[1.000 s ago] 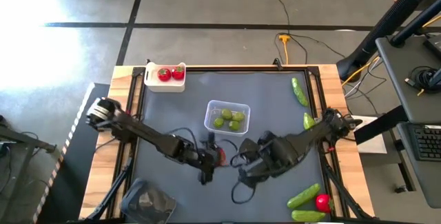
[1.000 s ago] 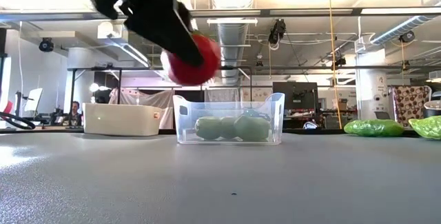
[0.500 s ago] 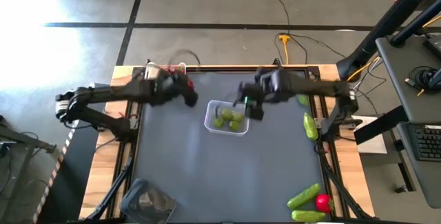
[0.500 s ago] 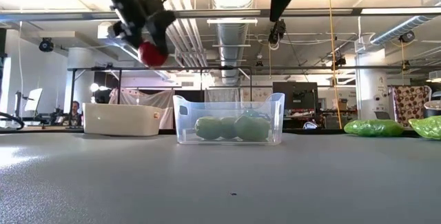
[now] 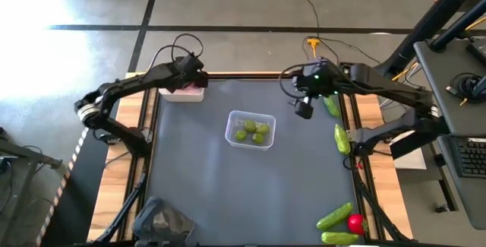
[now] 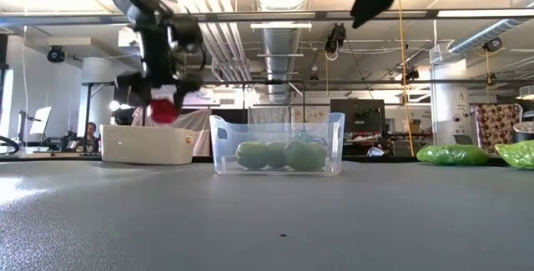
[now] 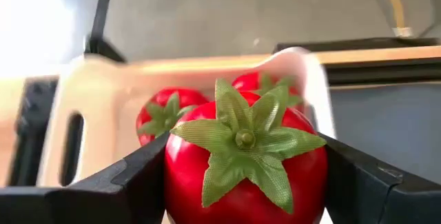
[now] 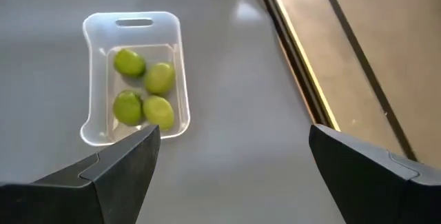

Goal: Sort produce into baskets
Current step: Put the top tomato into the white bin, then put the tomato into the white bin

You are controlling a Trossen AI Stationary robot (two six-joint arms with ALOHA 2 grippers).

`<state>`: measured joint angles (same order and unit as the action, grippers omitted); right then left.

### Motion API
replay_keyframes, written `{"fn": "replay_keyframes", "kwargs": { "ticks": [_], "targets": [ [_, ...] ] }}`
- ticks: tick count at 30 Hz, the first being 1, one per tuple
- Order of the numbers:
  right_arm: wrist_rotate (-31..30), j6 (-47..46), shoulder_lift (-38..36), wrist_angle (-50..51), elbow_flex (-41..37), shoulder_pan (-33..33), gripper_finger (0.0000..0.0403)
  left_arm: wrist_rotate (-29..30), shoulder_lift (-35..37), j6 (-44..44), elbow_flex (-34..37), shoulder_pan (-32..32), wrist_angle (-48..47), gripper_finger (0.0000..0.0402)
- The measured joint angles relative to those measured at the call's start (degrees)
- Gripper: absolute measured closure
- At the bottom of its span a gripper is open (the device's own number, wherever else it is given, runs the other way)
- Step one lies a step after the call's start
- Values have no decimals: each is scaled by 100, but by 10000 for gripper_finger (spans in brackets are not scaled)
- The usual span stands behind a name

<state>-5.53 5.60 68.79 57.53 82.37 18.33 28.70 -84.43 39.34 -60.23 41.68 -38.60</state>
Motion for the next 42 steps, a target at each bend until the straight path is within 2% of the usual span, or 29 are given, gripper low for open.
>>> {"fn": "replay_keyframes", "kwargs": {
  "ticks": [4, 6, 11, 16, 20, 25, 32, 39, 42],
  "targets": [
    [1, -236, -347, -498, -595, 224, 39, -499, -459, 942, 0, 204, -108, 121],
    [5, -281, -419, -618, -718, 313, 39, -537, -601, 1272, -8, 209, -63, 121],
    [247, -201, -314, -694, -715, 523, 39, -393, -917, 1384, -124, 210, -94, 120],
    [479, -148, -50, -745, -579, 695, 39, -730, -1186, 1520, -214, 224, -91, 119],
    [722, -46, 192, -736, -403, 814, 39, -722, -1185, 1459, -251, 204, -17, 102],
    [748, 77, 322, -719, -269, 853, 39, -696, -1144, 968, -382, 211, -17, 74],
    [750, 258, 310, -698, -236, 853, 39, -718, -1142, 889, -769, 209, -589, 56],
    [759, 342, 300, -684, -357, 844, 39, -659, -1105, 608, -1874, -16, -2004, 54],
    [981, 401, 298, -685, -447, 844, 39, -505, -1005, 297, -2405, -289, -2469, 54]
  ]
}}
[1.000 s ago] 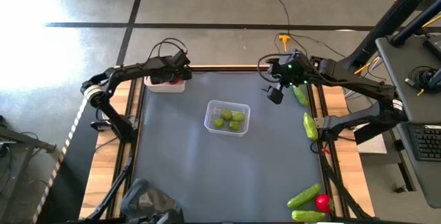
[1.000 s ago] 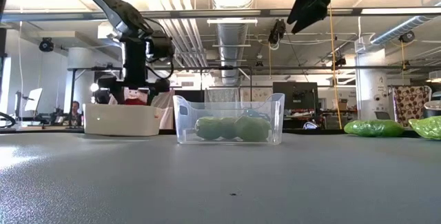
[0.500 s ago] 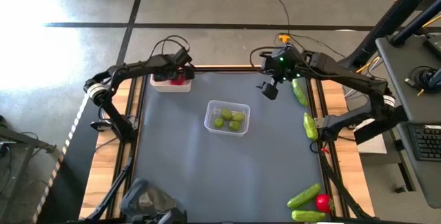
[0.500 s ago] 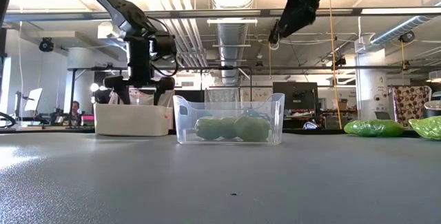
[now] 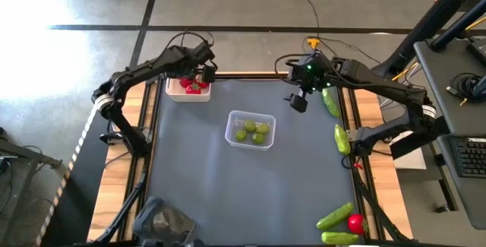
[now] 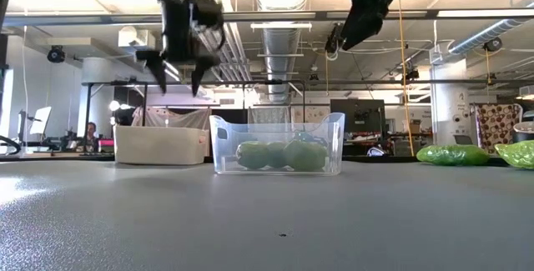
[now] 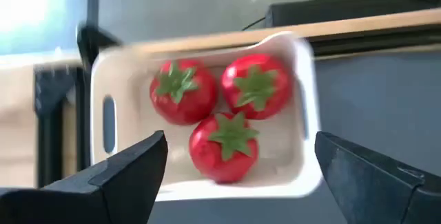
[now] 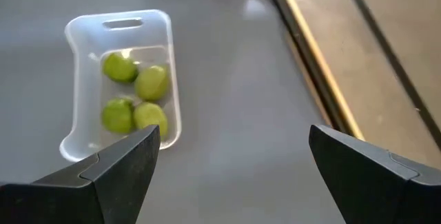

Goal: Sort produce into baskets
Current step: Put the tomato into the white bin

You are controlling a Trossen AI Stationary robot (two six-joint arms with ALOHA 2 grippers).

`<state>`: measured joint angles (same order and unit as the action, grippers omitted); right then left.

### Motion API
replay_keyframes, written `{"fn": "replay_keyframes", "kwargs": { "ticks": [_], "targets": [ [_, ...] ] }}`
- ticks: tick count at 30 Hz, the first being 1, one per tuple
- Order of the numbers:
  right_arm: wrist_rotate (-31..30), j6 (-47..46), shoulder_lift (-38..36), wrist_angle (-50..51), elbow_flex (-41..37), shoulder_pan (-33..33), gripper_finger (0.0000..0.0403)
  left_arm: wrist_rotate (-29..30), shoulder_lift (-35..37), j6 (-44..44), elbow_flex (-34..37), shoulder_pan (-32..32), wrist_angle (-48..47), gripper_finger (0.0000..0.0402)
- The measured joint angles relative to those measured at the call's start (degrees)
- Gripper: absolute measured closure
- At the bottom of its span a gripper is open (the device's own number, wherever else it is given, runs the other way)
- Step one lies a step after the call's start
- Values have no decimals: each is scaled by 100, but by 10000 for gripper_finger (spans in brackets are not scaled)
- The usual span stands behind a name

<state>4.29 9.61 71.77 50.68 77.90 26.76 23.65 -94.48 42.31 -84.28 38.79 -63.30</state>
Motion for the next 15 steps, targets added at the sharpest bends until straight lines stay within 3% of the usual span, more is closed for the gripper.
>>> {"fn": "replay_keyframes", "kwargs": {
  "ticks": [4, 8, 15],
  "targets": [
    [197, -21, -19, -44, -112, -169, 39, 380, 172, -405, -486, -482, -332, 54],
    [152, -310, -40, -52, -230, -595, 39, 761, 516, -780, -539, -984, -366, 54],
    [-1120, -1681, 32, -48, -367, -1618, 39, 1000, 970, -858, -310, -1861, -745, 54]
  ]
}}
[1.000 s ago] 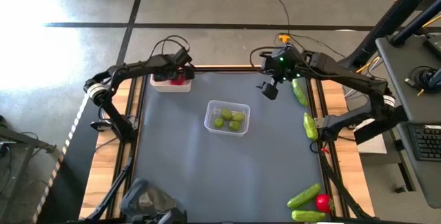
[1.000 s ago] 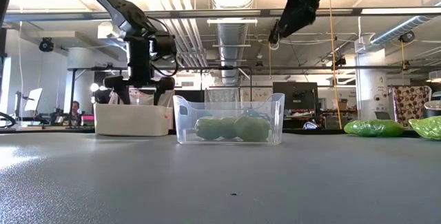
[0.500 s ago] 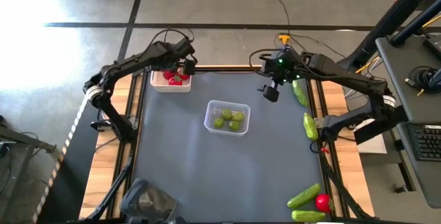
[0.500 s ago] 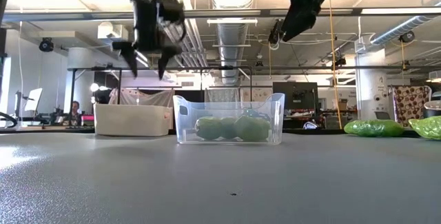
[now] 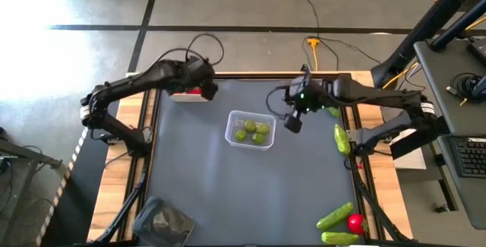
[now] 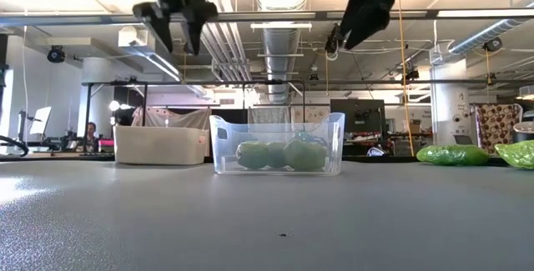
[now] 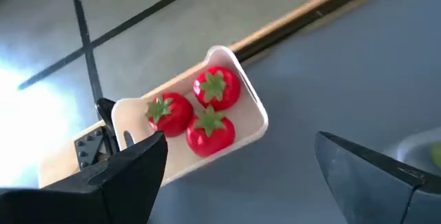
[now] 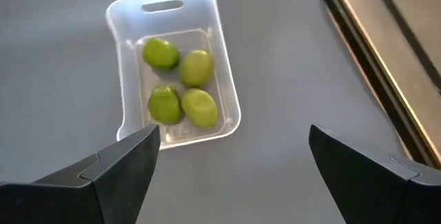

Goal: Sort produce into baskets
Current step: Put the tomato into the white bin

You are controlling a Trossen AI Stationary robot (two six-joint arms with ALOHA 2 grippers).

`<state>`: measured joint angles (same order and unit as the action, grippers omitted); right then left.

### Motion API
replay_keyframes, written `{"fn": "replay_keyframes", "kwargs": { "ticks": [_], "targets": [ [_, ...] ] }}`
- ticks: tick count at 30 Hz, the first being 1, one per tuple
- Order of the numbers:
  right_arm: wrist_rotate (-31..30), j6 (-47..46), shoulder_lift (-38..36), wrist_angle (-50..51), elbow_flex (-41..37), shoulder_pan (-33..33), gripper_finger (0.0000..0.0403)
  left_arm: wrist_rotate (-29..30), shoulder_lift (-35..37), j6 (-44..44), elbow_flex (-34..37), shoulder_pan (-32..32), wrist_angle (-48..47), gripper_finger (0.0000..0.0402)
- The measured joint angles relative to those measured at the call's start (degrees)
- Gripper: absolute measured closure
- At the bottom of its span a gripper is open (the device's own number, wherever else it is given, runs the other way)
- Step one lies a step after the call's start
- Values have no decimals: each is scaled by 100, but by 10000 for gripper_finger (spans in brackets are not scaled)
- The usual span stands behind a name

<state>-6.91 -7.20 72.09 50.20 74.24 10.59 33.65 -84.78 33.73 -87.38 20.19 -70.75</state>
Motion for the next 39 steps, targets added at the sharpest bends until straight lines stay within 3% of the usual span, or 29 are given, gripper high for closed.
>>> {"fn": "replay_keyframes", "kwargs": {
  "ticks": [5, 16, 21, 24, 28, 34, 39],
  "targets": [
    [-769, -1541, 113, -1, 2, -827, 39, 60, 345, 365, 255, -866, -363, 54],
    [-1264, -5506, 545, 38, 112, -3612, 39, 617, 1267, 1536, 971, -3104, -121, 54],
    [-1407, -7267, 980, 250, 379, -4592, 40, 888, 1387, 1271, 1215, -3601, 551, 54],
    [-1202, -8137, 1284, 644, 626, -4894, 40, 890, 1392, 1216, 1423, -3754, 863, 54],
    [-439, -8810, 1717, 1232, 1086, -5081, 40, 895, 1379, 1310, 1741, -3901, 964, 54],
    [463, -8905, 2193, 1966, 1823, -5119, 40, 719, 1540, 1526, 2313, -3976, 1192, 54],
    [498, -8849, 2213, 2344, 2404, -4961, 40, 598, 1731, 1517, 2477, -3991, 1243, 54]
  ]
}}
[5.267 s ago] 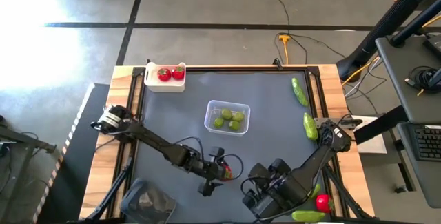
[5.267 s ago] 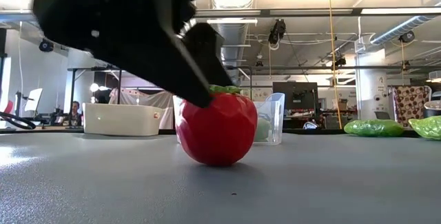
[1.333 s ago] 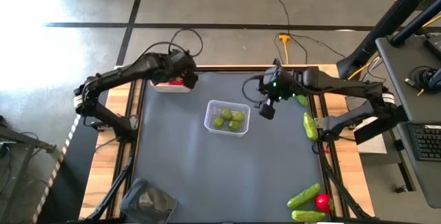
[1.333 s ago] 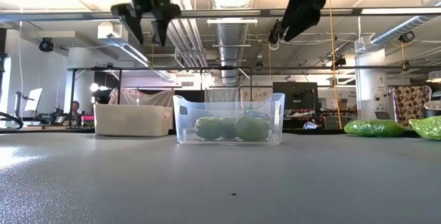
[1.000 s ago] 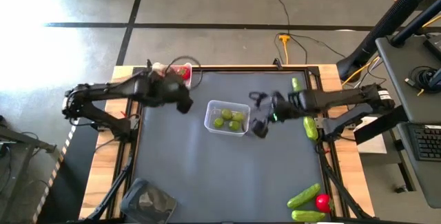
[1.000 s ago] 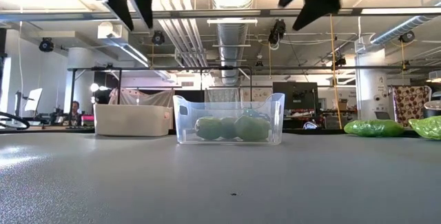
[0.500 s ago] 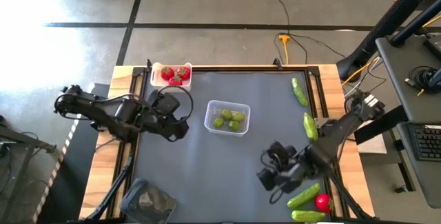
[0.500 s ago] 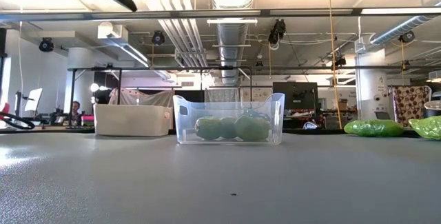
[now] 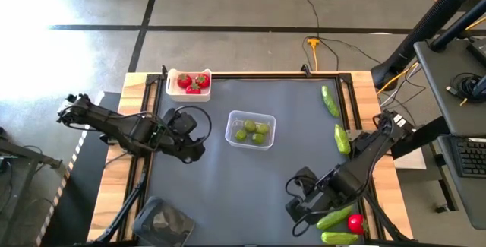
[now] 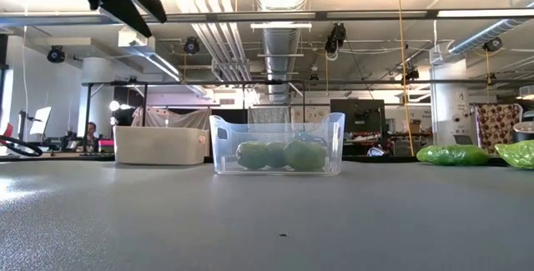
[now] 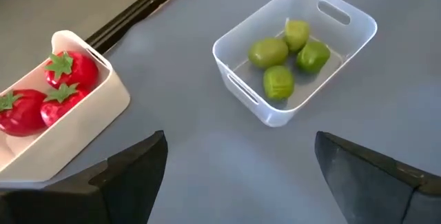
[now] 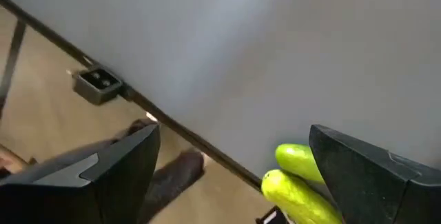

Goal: Sort produce into baskets
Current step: Put the tomato into the white bin

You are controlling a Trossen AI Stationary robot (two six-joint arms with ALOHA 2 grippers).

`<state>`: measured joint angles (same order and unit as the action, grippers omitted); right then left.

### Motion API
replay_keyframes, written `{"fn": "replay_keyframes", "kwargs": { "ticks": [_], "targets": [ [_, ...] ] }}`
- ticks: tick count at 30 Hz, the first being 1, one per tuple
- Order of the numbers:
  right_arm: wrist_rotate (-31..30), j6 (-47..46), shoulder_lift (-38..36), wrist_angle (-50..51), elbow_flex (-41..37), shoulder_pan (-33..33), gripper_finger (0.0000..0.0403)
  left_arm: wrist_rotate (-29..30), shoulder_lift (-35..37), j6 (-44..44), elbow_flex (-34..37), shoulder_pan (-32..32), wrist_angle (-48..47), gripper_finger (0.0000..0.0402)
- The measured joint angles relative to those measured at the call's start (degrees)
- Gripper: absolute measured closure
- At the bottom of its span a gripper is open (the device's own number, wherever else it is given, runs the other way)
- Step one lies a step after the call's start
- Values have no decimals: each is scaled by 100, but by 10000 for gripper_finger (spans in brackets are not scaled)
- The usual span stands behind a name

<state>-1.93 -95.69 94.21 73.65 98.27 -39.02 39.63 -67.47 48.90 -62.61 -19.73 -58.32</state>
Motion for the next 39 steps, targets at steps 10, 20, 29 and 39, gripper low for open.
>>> {"fn": "replay_keyframes", "kwargs": {
  "ticks": [10, 20, 29, 39],
  "targets": [
    [-294, 306, -2, 1191, 434, -86, 39, -284, 189, -2189, 317, 230, 3657, 54],
    [575, -316, 36, 1220, -573, -677, 39, -1415, -802, -2845, 353, 380, 6267, 54],
    [2235, -1194, -49, 78, -1867, -1053, 39, -1728, -1411, -2896, 215, 387, 6668, 54],
    [4673, -1933, -239, -2316, -3557, -939, 39, -1784, -2146, -2667, 140, 402, 7154, 54]
  ]
}}
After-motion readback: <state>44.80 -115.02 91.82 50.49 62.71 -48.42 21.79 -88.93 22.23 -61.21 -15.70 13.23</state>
